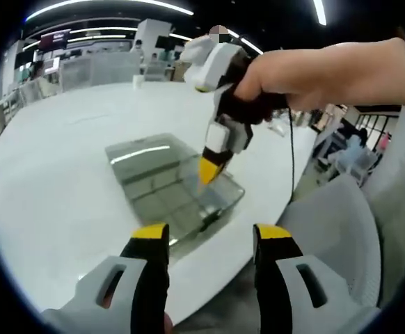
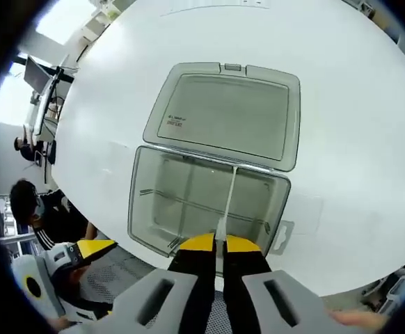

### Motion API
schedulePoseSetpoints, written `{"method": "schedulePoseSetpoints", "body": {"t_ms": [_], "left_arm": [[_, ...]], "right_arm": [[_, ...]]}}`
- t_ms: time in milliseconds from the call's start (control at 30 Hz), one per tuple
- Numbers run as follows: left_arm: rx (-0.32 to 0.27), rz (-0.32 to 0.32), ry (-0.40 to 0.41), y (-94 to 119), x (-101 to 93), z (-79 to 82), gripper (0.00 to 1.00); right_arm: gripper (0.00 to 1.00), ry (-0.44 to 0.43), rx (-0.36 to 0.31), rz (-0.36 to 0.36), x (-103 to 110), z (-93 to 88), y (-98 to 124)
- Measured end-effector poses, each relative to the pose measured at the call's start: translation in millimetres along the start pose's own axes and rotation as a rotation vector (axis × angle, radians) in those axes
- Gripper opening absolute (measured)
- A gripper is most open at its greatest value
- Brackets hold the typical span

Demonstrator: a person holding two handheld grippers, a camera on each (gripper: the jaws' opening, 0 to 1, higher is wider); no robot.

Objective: Insert the divider into the dual guide fixture by aligning both edges with the guide slots and pushing it downward to the bottom, including one-sided entry, uneven engagement, binding, and posture correction.

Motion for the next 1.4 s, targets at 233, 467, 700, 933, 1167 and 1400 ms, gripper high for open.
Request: {"method": "schedulePoseSetpoints", "body": {"t_ms": [233,467,700,933,1167,1400], "left_arm": [[-0.007,-0.001,-0.002,-0.2,-0.7,0.5,0.46],[-0.01,-0.001,0.0,1.2,-0.9,0.0,0.46],[-0.016,0.002,0.004,2.4,0.2,0.2,0.46],[-0.017,0.004,0.005,2.3,0.2,0.1,0.46],[-0.018,0.007,0.01,3.1,1.2,-0.1,0.46],[-0.014,0.004,0.007,1.8,0.7,-0.9,0.46]], "right_arm": [[0.0,-0.026,-0.004,0.006,-4.3,-2.9,2.4],[0.0,-0.045,-0.003,0.012,-2.5,-0.3,2.0],[0.0,-0.054,0.006,0.008,-2.8,3.3,-1.3],[0.0,-0.055,0.021,0.005,1.6,4.2,-2.8],[0.0,-0.057,0.021,-0.007,-2.5,3.6,-0.4],[0.0,-0.057,0.019,-0.005,-4.6,2.0,2.1]]}}
Point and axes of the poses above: the point that each gripper's makers call its tool centre point, and the gripper's own axes: y roughly backward along the fingers, x roughly to its left, z roughly out of its top, the point moved 5 cm from there along y, roughly backward along the fingers, and after that the axes turned 6 degrees about -x, right-handed, at the moved point
